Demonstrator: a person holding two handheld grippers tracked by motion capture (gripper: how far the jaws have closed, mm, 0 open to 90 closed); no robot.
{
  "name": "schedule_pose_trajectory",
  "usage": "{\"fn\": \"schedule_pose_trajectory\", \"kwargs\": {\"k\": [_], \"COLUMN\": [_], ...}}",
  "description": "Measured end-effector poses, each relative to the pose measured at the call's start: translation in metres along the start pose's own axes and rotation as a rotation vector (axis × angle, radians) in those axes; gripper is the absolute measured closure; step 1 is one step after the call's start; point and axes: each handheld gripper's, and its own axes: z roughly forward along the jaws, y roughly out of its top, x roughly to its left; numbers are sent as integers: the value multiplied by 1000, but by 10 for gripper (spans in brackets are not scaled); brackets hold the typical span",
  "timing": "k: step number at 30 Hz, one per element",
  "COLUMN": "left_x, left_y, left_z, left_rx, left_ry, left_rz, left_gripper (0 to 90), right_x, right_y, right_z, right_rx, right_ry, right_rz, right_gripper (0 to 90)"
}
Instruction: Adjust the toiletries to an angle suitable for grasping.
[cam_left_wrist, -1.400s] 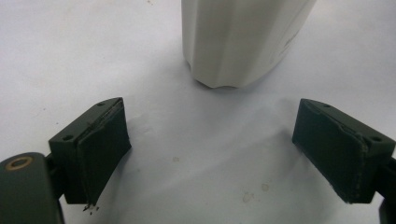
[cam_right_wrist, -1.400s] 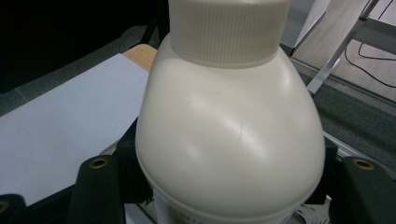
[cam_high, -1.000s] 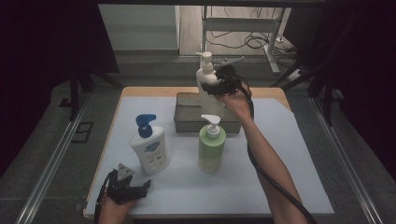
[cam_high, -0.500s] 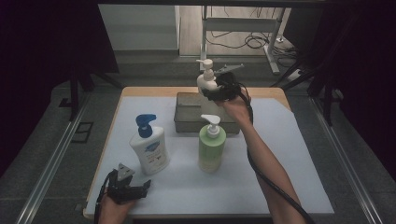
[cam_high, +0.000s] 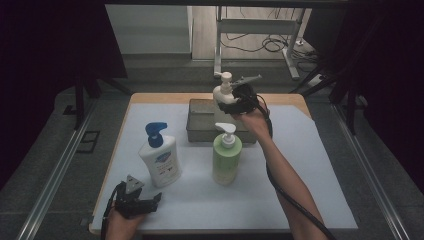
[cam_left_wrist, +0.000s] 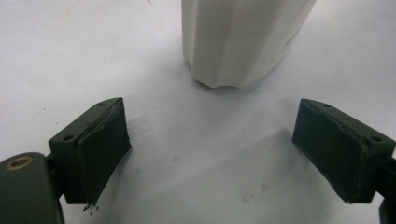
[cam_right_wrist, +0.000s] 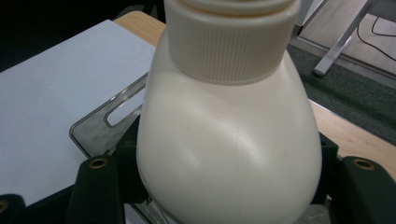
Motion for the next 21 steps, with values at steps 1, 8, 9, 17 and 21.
{"fn": "schedule_pose_trajectory", "kwargs": {"k": [1,8,9,17,21], "left_x": [0,0,0,0,0], "left_y": [0,0,0,0,0], "left_z": [0,0,0,0,0], "left_rx": [-1,2,1,0,0], "left_ry": [0,0,0,0,0], "left_rz": [-1,1,1,1,1], "left_gripper": [102,102,102,102,102], "right_x": [0,1,1,-1,-2], "right_y": [-1,-12,-13,-20,-22], "right_z": [1,6,6,7,7], "right_rx": [6,27,30,24,9], "right_ry": [2,13,15,29,36], "right_rz": [0,10,11,18,14], "right_gripper": [360,358,358,354,347]}}
